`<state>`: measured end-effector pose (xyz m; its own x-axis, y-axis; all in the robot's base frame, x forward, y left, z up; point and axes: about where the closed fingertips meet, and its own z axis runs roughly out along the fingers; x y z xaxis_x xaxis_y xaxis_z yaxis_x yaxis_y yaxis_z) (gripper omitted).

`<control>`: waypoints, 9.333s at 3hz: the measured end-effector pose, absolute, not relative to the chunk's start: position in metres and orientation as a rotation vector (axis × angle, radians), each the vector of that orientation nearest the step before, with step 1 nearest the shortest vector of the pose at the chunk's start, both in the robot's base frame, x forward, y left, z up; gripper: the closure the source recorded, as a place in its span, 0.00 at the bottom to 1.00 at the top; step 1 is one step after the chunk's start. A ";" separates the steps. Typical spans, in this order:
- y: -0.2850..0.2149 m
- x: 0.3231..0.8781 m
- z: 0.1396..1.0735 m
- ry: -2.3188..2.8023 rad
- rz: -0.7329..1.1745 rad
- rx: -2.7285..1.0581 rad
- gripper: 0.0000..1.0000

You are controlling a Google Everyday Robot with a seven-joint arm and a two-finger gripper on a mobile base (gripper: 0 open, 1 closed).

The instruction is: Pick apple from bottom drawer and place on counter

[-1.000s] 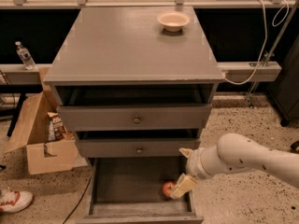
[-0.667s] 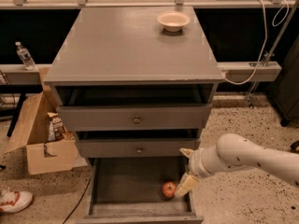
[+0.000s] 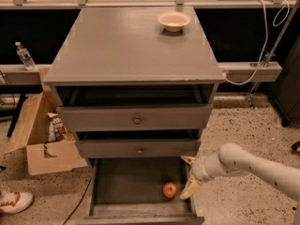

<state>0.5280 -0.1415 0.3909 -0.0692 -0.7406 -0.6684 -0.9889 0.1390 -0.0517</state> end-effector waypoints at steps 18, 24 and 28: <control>-0.167 0.507 0.375 1.543 0.644 -1.855 1.00; -0.224 0.493 0.648 1.507 0.409 -1.806 1.00; -0.210 0.517 0.813 1.426 0.188 -1.914 1.00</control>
Offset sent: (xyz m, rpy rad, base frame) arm 0.0207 0.0010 -0.0907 -0.0506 -0.0039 -0.0008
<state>0.5168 -0.2104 0.8131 0.3744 -0.7717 -0.5141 -0.8788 -0.1183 -0.4624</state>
